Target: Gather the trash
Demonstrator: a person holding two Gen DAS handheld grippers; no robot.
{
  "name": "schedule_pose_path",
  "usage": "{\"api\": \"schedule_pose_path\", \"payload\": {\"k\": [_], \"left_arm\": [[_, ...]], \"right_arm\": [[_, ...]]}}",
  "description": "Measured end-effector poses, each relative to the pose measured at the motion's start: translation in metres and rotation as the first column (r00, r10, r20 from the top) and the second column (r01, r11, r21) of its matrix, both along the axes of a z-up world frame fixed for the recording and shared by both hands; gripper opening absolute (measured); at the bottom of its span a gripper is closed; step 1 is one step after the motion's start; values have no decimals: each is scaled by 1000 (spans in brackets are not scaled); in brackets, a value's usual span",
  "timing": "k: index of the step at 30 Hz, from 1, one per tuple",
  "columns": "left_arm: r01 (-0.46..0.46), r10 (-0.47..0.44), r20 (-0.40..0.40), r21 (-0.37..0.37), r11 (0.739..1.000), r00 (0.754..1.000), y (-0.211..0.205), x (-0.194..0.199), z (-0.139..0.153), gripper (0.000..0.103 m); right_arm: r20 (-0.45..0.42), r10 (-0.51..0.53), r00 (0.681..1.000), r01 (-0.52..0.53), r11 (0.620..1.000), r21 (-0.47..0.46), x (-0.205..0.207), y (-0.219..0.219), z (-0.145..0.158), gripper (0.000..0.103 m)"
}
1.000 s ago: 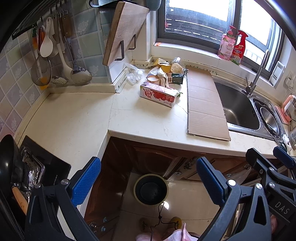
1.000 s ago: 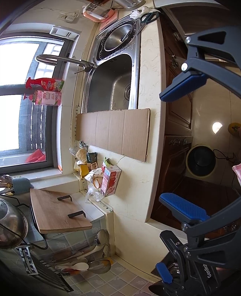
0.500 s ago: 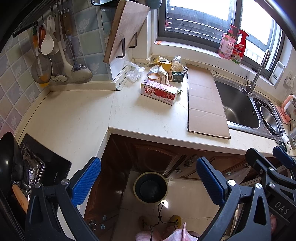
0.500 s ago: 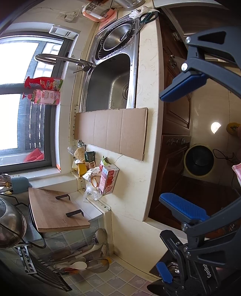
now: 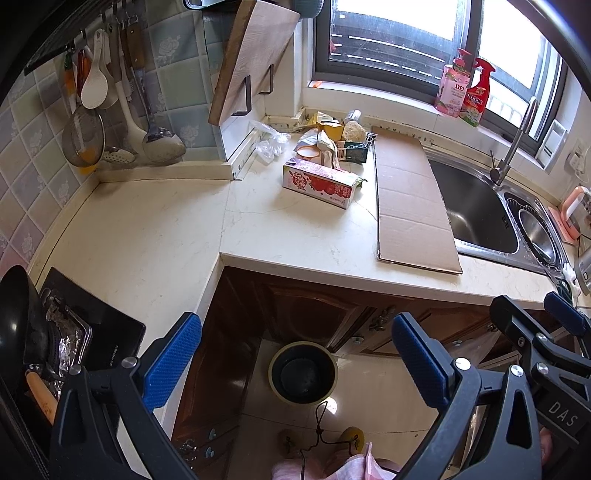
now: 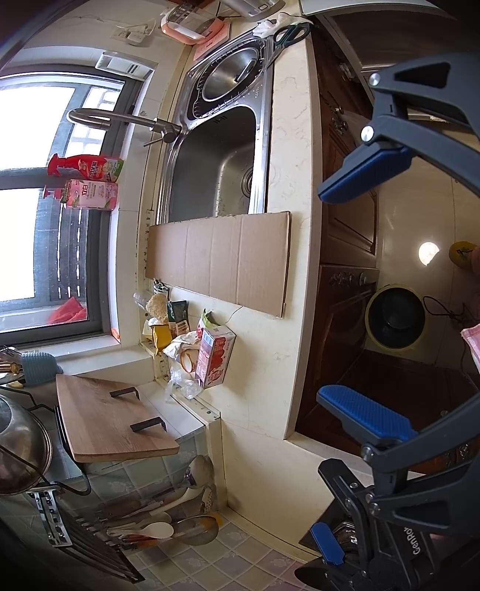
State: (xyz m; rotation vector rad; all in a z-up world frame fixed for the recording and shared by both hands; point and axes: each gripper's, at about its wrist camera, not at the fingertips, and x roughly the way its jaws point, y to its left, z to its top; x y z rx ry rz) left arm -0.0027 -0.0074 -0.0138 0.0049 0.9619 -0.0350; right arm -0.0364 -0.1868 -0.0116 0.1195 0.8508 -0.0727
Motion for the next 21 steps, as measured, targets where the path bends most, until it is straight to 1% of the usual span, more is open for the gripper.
{"api": "schedule_pose_path", "payload": {"k": [8, 12, 17, 21], "left_arm": [[22, -22, 0, -3, 1000, 1000, 8, -1, -1, 101], [39, -39, 2, -8, 999, 999, 17, 5, 1, 102], [58, -58, 1, -17, 998, 998, 31, 24, 3, 102], [60, -60, 9, -12, 998, 998, 38, 31, 6, 102]], "right_arm": [[-1, -28, 1000, 28, 1000, 1, -3, 14, -3, 99], [2, -44, 999, 44, 999, 1, -1, 22, -1, 99], [9, -55, 998, 55, 998, -5, 9, 34, 4, 99], [24, -55, 998, 55, 998, -12, 15, 40, 9, 99]]}}
